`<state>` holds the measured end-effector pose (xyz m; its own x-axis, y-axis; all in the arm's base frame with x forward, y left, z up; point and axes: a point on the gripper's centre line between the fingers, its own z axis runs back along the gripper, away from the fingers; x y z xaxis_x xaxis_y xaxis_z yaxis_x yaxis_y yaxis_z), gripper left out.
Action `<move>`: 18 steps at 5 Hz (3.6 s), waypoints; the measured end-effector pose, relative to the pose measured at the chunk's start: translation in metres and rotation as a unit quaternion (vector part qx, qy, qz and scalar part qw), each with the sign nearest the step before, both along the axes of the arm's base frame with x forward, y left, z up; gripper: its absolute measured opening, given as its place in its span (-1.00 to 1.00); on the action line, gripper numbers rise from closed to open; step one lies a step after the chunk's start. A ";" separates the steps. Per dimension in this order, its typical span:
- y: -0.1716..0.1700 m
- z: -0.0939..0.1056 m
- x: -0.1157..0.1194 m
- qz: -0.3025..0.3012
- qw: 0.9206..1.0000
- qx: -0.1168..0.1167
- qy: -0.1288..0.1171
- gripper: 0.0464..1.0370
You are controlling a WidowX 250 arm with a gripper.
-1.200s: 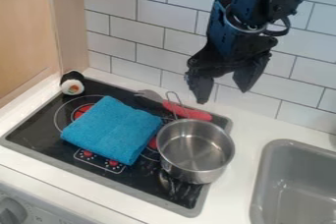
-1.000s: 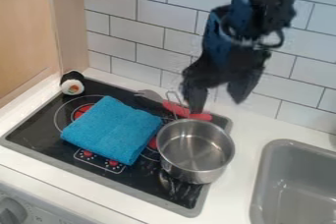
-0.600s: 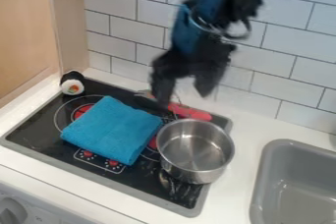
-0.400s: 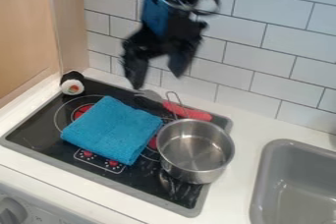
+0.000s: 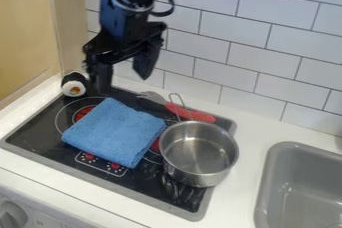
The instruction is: Move the cloth to the lower left corner of the stove
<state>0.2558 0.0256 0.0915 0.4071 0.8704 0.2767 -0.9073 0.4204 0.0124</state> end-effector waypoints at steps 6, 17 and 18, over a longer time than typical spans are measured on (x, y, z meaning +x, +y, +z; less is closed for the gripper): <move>0.018 -0.077 -0.008 0.023 0.997 -0.024 0.063 0.92; 0.119 -0.087 -0.066 0.141 0.987 -0.025 0.078 0.92; 0.117 -0.086 -0.066 0.145 0.986 -0.029 0.078 0.92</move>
<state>0.1900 0.1430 0.0052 0.1724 0.9690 0.1770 -0.9784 0.1477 0.1446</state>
